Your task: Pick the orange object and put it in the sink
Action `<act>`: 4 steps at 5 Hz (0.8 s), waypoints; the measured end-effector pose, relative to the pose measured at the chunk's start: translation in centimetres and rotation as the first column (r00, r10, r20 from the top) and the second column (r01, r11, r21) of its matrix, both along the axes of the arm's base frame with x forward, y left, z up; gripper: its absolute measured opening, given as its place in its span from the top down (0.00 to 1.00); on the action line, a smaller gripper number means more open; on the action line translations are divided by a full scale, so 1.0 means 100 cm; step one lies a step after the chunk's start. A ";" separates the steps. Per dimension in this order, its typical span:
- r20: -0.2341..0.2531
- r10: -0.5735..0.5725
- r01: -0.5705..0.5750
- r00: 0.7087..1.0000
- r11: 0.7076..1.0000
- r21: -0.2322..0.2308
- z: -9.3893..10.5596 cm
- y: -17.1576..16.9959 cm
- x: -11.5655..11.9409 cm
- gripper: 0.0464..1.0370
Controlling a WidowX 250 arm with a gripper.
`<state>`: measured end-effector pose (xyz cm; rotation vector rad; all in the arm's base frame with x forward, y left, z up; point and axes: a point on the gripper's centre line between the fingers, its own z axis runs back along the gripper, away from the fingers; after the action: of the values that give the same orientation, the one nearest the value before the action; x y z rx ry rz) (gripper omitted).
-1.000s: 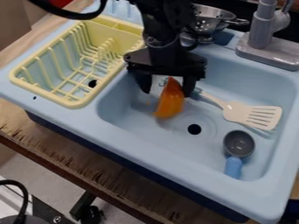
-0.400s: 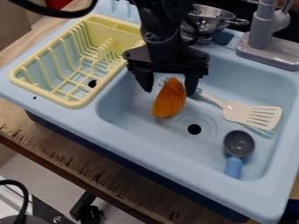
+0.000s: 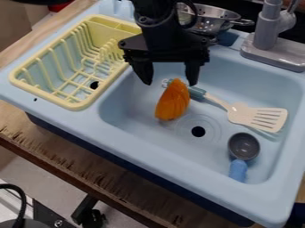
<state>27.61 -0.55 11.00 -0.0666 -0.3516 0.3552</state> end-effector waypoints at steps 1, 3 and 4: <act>0.024 -0.031 0.032 0.999 0.999 -0.019 0.013 0.001 -0.005 0.04; -0.048 -0.053 0.053 0.997 0.999 -0.001 0.023 0.014 -0.014 0.04; -0.064 -0.053 0.054 0.997 0.998 0.013 0.028 0.023 -0.014 0.04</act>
<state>26.22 1.73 13.77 -0.0505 -0.2885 0.3009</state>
